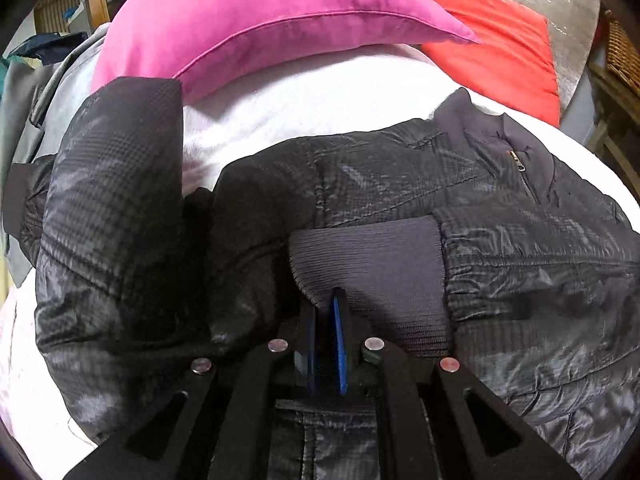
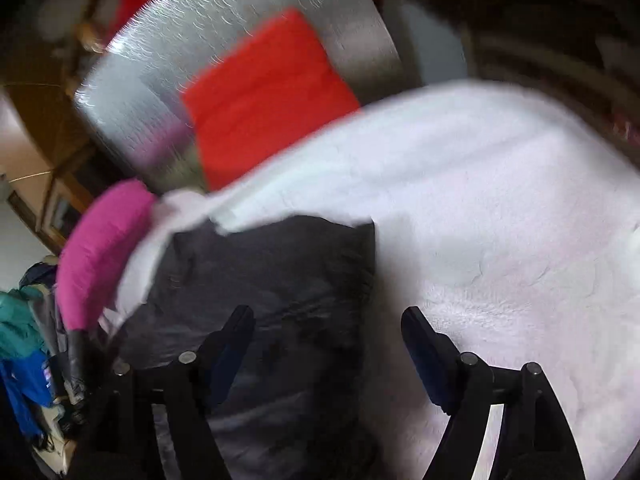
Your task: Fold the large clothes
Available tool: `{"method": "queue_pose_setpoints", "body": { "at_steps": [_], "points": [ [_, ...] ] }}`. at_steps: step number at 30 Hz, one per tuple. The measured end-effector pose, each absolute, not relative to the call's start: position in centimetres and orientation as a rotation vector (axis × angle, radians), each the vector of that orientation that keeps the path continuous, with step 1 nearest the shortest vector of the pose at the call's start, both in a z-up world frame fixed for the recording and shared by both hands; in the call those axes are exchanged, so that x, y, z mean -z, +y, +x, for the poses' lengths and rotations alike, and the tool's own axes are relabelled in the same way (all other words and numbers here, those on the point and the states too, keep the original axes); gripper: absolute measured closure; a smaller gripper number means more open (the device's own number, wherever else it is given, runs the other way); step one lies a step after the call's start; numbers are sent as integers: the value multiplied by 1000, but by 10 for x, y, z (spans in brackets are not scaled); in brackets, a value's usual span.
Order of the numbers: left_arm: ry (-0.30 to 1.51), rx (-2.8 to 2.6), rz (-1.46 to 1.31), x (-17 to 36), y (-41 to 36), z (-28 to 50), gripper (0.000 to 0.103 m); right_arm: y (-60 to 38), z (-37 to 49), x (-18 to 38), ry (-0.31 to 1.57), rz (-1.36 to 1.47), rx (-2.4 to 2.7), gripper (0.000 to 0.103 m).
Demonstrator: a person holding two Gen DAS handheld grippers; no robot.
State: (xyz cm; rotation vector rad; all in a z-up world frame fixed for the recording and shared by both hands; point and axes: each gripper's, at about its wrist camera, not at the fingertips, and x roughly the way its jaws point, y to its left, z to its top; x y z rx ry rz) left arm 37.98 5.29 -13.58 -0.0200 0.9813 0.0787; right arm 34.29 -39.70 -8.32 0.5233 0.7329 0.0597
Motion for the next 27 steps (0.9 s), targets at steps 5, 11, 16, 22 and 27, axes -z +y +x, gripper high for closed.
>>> {"method": "queue_pose_setpoints", "body": {
  "at_steps": [5, 11, 16, 22, 27],
  "points": [
    [982, -87, -24, 135, 51, 380, 93, -350, 307, 60, 694, 550, -322, 23],
    [1015, -53, -81, 124, 60, 375, 82, -351, 322, 116, 863, 611, -212, 23],
    [958, 47, -311, 94, 101, 328, 39, -326, 270, 68, 698, 531, -266, 15],
    [912, 46, -453, 80, 152, 279, 37, -297, 228, 83, 717, 447, -271, 12],
    [891, 76, -411, 73, 137, 286, 37, -299, 247, 92, 768, 686, -340, 12]
  ]
}}
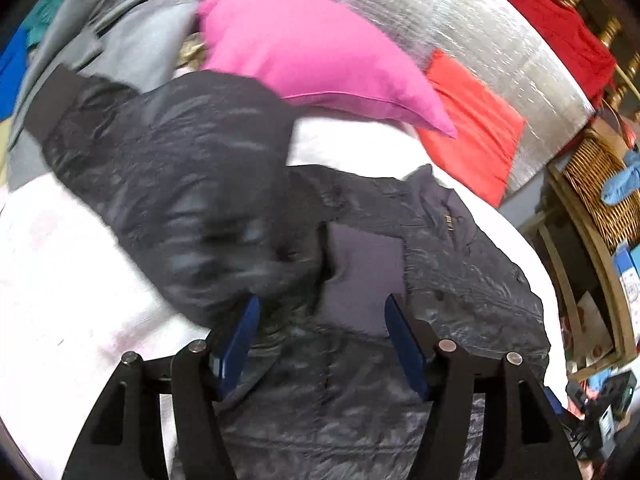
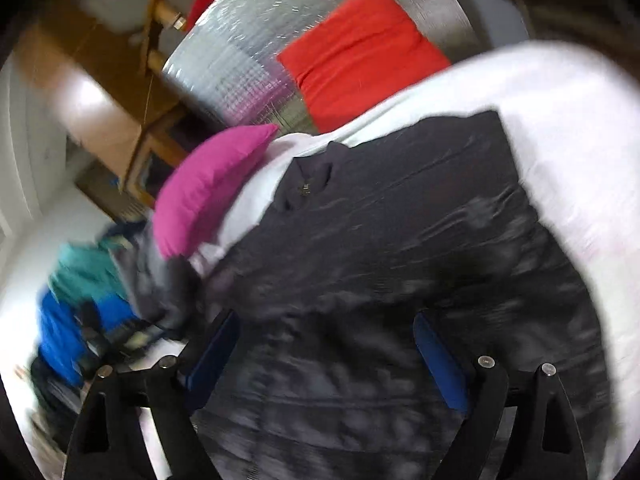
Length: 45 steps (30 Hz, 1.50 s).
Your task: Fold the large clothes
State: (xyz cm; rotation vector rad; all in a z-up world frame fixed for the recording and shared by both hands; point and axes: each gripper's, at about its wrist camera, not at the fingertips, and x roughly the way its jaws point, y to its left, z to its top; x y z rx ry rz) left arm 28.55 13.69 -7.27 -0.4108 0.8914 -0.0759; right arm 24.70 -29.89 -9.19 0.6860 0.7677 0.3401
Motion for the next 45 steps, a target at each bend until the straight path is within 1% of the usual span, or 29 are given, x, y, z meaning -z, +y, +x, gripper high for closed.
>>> {"method": "queue_pose_setpoints", "body": {
  "at_steps": [5, 8, 10, 12, 13, 14, 15, 18, 19, 20, 21, 22, 23, 24, 25, 26, 28, 30, 33, 36, 39, 42, 45],
  "points": [
    [919, 117, -296, 85, 77, 320, 37, -305, 273, 117, 822, 882, -314, 12],
    [966, 89, -166, 105, 40, 342, 37, -313, 285, 130, 828, 988, -259, 12],
    [1023, 50, -124, 126, 32, 352, 37, -321, 292, 142, 823, 1050, -211, 12],
    [1023, 31, -61, 135, 26, 353, 37, -325, 297, 148, 816, 1076, -198, 14],
    [1021, 17, -25, 134, 21, 350, 39, -324, 299, 147, 819, 1060, -188, 31],
    [1025, 8, -14, 131, 20, 348, 42, -324, 301, 145, 843, 1021, -167, 84],
    [1025, 9, -18, 129, 20, 346, 46, -323, 301, 142, 858, 979, -152, 93],
    [1033, 12, -39, 128, 22, 343, 48, -323, 297, 129, 843, 855, -111, 93],
    [1034, -4, -25, 131, 19, 343, 48, -321, 300, 135, 879, 838, -89, 86],
    [1030, -20, -6, 132, 15, 342, 47, -319, 307, 151, 970, 838, -80, 83],
    [1026, -28, 0, 131, 13, 340, 46, -321, 306, 154, 967, 861, -99, 83],
    [1020, -18, -16, 127, 14, 337, 46, -324, 303, 152, 944, 874, -111, 68],
    [1012, 3, -40, 122, 17, 334, 46, -327, 297, 146, 928, 879, -132, 36],
    [1001, 14, -62, 118, 21, 332, 46, -327, 289, 137, 900, 887, -181, 21],
    [981, 14, -90, 111, 28, 328, 46, -326, 281, 129, 886, 854, -175, 14],
    [955, 15, -118, 103, 37, 322, 46, -326, 276, 123, 876, 822, -172, 14],
    [911, 29, -169, 91, 56, 310, 41, -318, 258, 108, 842, 761, -227, 14],
    [884, 32, -225, 84, 78, 302, 40, -306, 239, 98, 808, 706, -271, 14],
    [838, 30, -374, 75, 135, 283, 37, -278, 210, 91, 751, 530, -296, 14],
    [786, -36, -510, 75, 206, 267, 35, -248, 189, 102, 720, 359, -305, 14],
    [748, -160, -615, 83, 281, 266, 35, -221, 182, 125, 761, 227, -321, 14],
    [711, -279, -714, 90, 357, 276, 35, -220, 184, 141, 802, 220, -323, 13],
    [698, -316, -774, 93, 407, 288, 36, -226, 187, 145, 802, 249, -335, 13]
  ]
}}
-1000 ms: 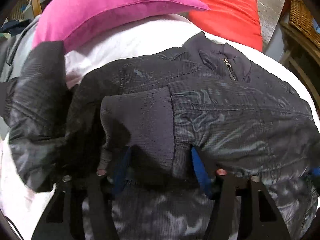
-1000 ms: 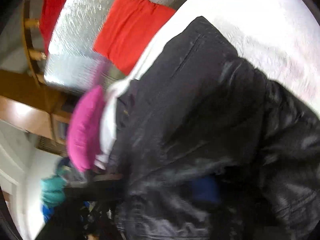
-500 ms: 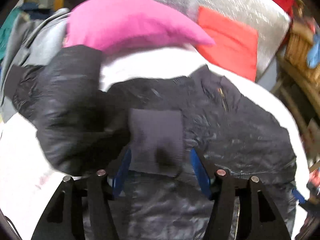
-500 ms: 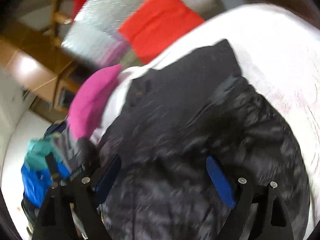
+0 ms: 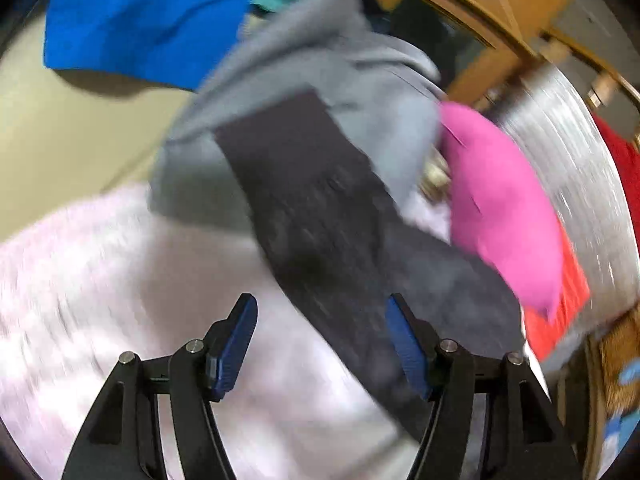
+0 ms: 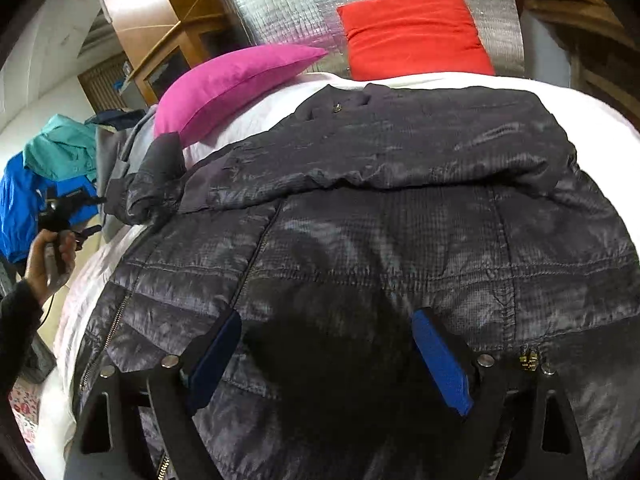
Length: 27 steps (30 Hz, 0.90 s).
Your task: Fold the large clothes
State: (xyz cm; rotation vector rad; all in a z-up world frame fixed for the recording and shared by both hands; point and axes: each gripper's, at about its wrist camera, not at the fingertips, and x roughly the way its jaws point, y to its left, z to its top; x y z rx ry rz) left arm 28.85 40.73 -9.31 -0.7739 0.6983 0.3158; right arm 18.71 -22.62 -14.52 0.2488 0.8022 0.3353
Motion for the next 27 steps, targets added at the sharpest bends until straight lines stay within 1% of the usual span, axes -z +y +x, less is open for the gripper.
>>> {"method": "queue_pose_setpoints", "body": {
  "at_steps": [2, 6, 11, 12, 13, 14, 15, 16, 19, 22, 26, 27],
  "points": [
    [673, -343, -800, 95, 432, 301, 36, -225, 188, 145, 799, 248, -337, 12],
    [662, -364, -822, 101, 457, 327, 36, -224, 185, 145, 797, 239, -336, 11],
    [733, -389, -828, 122, 471, 356, 37, -223, 186, 145, 792, 251, -341, 11],
    [731, -397, -825, 125, 471, 358, 42, -224, 186, 145, 791, 252, -342, 11],
    [732, -405, -815, 126, 471, 360, 60, -224, 185, 145, 790, 255, -343, 11],
    [741, -386, -806, 125, 470, 364, 68, -224, 186, 145, 790, 256, -343, 11],
    [748, -383, -780, 122, 467, 366, 80, -225, 185, 145, 790, 256, -343, 11],
    [759, -384, -721, 114, 459, 367, 83, -225, 185, 145, 790, 255, -343, 11],
    [737, -409, -587, 86, 433, 364, 85, -225, 186, 145, 788, 258, -343, 11],
    [653, -398, -430, 38, 395, 349, 85, -226, 185, 145, 786, 264, -346, 11],
    [518, -296, -275, -40, 327, 324, 85, -227, 185, 145, 784, 273, -351, 11],
    [478, -255, -235, -64, 299, 316, 85, -227, 185, 145, 783, 276, -351, 11]
  ]
}}
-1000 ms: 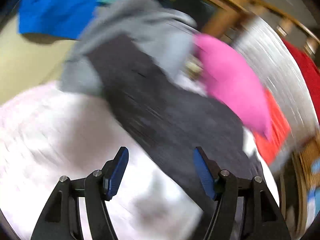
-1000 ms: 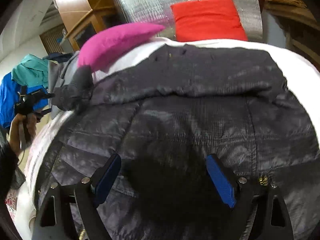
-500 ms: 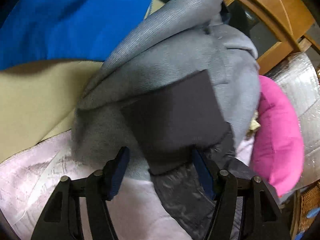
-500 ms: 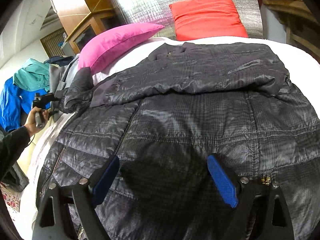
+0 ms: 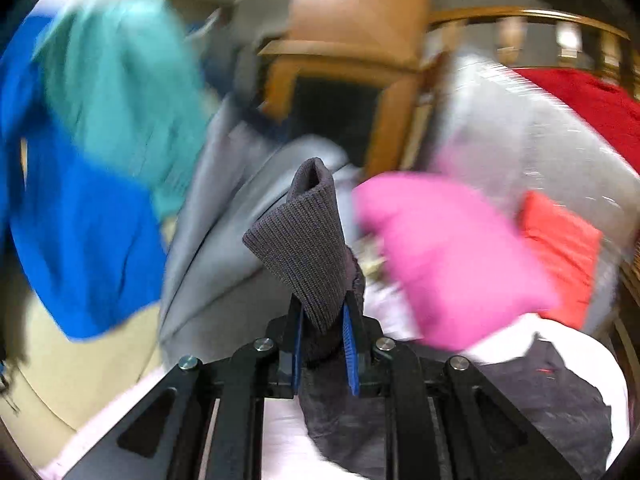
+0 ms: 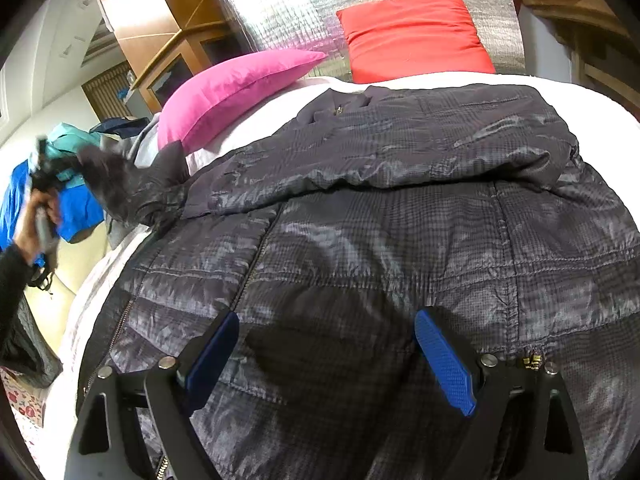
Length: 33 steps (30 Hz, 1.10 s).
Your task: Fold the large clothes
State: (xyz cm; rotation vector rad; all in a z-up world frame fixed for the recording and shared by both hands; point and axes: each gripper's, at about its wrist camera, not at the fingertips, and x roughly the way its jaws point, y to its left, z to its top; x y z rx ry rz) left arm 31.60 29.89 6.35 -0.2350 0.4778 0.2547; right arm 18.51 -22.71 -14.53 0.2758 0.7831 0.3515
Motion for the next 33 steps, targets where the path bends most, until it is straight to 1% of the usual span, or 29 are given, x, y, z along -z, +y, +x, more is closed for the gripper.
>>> {"method": "queue_pose_setpoints", "body": {
  "at_steps": [2, 4, 7, 9, 12, 15, 19, 20, 22, 23, 24, 25, 29, 31, 33],
  "points": [
    [440, -192, -193, -92, 266, 302, 85, -228, 185, 145, 781, 284, -355, 11],
    [413, -108, -156, -117, 215, 292, 85, -229, 185, 145, 778, 294, -360, 11],
    [423, -2, -130, -128, 150, 292, 85, -231, 185, 146, 773, 310, -366, 11],
    [449, 65, -102, -122, 98, 297, 85, -232, 185, 146, 769, 320, -370, 11],
    [518, 136, -83, -97, 30, 314, 85, -234, 184, 146, 763, 336, -376, 11],
    [619, 183, -70, -50, -31, 331, 85, -236, 184, 146, 757, 355, -386, 11],
    [743, 207, -72, 7, -75, 348, 84, -240, 183, 147, 746, 387, -399, 11],
    [818, 224, -88, 27, -83, 356, 83, -242, 183, 147, 744, 396, -403, 11],
    [936, 244, -121, 52, -86, 369, 77, -243, 183, 147, 741, 405, -407, 11],
    [971, 248, -141, 59, -87, 370, 71, -243, 183, 147, 740, 406, -407, 11],
    [989, 256, -162, 61, -90, 363, 53, -244, 183, 147, 740, 408, -408, 11],
    [993, 260, -173, 61, -89, 363, 37, -244, 183, 147, 739, 409, -409, 11],
    [948, 281, -238, 37, -63, 337, 30, -244, 183, 146, 742, 408, -408, 11],
    [895, 273, -297, 33, -48, 319, 24, -244, 184, 146, 745, 405, -406, 11],
    [825, 232, -353, 34, -17, 293, 19, -244, 184, 146, 749, 396, -400, 11]
  ]
}}
